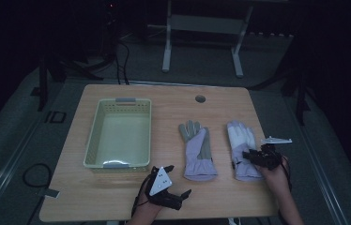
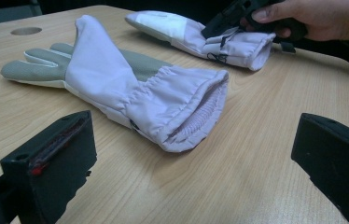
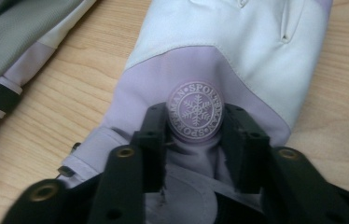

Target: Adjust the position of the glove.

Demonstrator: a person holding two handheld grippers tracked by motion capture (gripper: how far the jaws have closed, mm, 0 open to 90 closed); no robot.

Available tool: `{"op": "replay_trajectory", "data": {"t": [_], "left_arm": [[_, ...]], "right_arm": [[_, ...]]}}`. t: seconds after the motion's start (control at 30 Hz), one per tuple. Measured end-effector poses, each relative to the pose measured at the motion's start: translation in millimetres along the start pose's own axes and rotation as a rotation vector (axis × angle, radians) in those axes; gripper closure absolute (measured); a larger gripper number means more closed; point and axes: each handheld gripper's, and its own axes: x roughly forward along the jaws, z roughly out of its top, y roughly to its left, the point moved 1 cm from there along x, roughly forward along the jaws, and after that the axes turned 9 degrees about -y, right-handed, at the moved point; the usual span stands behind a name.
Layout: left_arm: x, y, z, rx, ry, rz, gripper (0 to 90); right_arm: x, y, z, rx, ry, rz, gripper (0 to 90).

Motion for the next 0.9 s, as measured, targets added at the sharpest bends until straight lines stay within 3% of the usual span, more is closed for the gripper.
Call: {"op": "replay_trajectory", "data": {"t": [0.1, 0.27, 0.47, 0.63, 0.7, 0.9], "left_arm": [[-0.1, 0.1, 0.0, -0.002, -0.001, 0.000, 0.2], [0.0, 0.1, 0.0, -0.002, -0.001, 0.000, 0.2], [-0.1, 0.0, 0.0, 0.000, 0.000, 0.002, 0.2], [0.0, -0.2, 0.0, 0.001, 0.000, 0.003, 0.2], [0.0, -0.2, 0.0, 0.002, 0.000, 0.003, 0.2], [0.0, -0.1, 0.0, 0.001, -0.002, 0.002, 0.2]], "right_arm": [[-2.3, 2.1, 3.2, 0.029, 0.001, -0.001, 77.5], [-16.1, 5.4, 14.5, 0.063, -0.021, 0.003, 79.8], [-43.1, 20.8, 39.9, 0.059, -0.085, -0.018, 79.8], [-61.1, 40.7, 63.5, 0.001, -0.118, -0.029, 79.8], [-67.7, 48.5, 71.2, -0.001, -0.141, -0.028, 79.8], [-74.1, 72.8, 89.5, -0.005, -0.177, -0.021, 79.6]]}}
